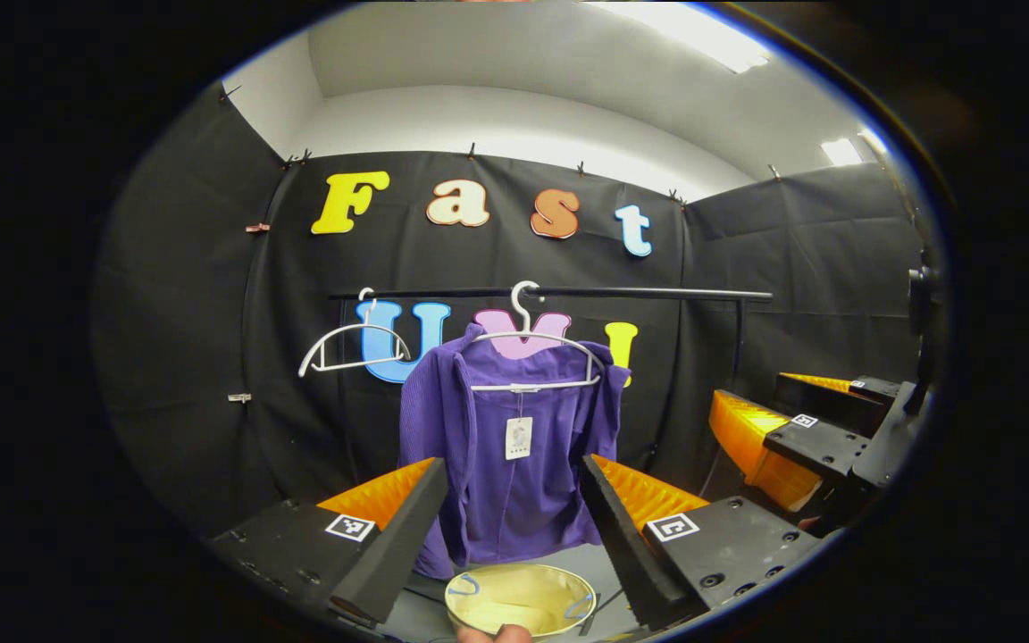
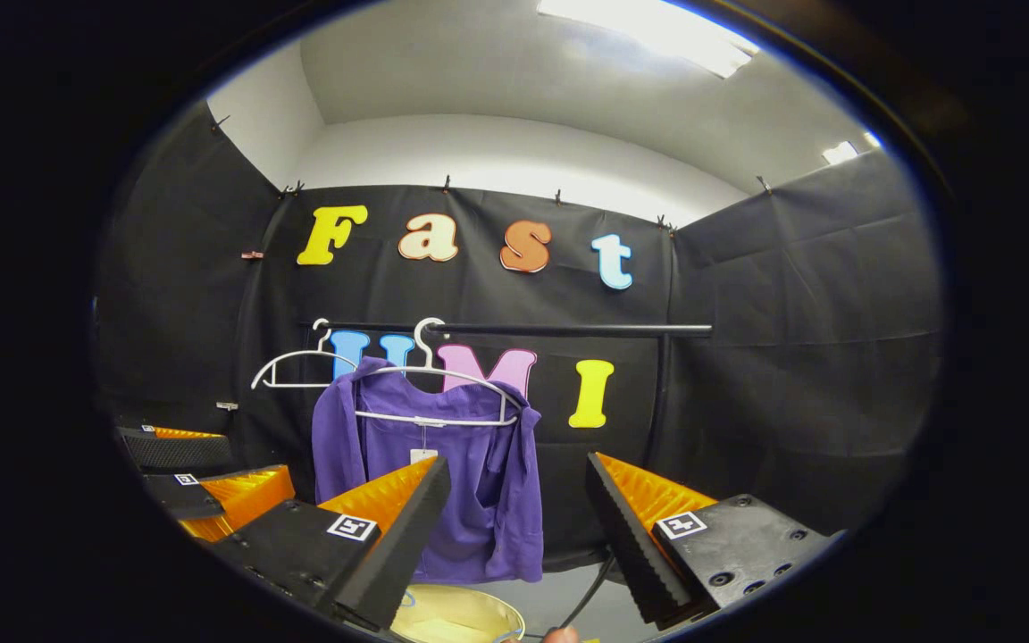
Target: Grasp the clothes on the hanger with both hands and then place them into the laundry hamper below.
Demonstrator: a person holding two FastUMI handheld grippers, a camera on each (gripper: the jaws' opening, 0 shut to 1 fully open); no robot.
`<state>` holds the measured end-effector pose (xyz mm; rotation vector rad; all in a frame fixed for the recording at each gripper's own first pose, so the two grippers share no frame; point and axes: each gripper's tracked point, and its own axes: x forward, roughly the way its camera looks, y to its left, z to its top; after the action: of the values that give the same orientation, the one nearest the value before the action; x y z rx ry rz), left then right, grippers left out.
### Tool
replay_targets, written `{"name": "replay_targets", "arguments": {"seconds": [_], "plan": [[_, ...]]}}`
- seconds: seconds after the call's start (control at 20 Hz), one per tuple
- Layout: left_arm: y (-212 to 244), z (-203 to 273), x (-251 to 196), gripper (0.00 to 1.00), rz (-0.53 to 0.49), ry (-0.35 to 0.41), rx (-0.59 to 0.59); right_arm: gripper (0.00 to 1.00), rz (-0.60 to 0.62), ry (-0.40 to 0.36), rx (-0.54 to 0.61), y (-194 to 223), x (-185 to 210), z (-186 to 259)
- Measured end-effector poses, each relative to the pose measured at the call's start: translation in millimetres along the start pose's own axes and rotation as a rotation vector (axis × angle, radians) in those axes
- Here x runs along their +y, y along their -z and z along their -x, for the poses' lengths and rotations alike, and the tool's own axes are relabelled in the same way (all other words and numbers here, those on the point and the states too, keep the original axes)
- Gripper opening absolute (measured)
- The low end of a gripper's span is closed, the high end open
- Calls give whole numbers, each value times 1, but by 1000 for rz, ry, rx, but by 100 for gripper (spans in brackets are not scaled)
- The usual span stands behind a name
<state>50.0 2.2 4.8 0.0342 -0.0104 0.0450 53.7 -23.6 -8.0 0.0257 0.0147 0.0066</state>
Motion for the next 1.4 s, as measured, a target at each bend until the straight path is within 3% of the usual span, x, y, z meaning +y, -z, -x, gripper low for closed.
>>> {"name": "replay_targets", "arguments": {"seconds": [0.35, 0.5, 0.7, 0.9, 1.0, 1.15, 1.2, 1.3, 1.4], "plan": [[10, -82, 26, 92, -16, -110, 7, 97, -22, -68, 25, 35, -4, -83], [8, -119, 36, 95, -30, -158, -12, 97, -20, -101, 16, 49, -6, -122], [5, -164, 43, 92, -40, -206, -29, 97, -27, -105, 23, 68, -19, -181], [7, -198, 66, 95, -65, -297, -25, 97, -53, -124, 43, 90, -20, -234], [9, -212, 78, 92, -71, -336, -19, 98, -59, -143, 54, 100, -14, -254], [10, -232, 83, 95, -68, -351, -13, 99, -75, -152, 56, 114, -11, -280], [11, -238, 83, 92, -59, -348, -19, 98, -80, -149, 56, 118, -11, -288], [9, -246, 81, 95, -58, -343, -34, 98, -100, -165, 47, 123, -9, -302], [9, -253, 85, 92, -86, -360, -41, 86, -132, -163, 45, 128, -9, -314]]}}
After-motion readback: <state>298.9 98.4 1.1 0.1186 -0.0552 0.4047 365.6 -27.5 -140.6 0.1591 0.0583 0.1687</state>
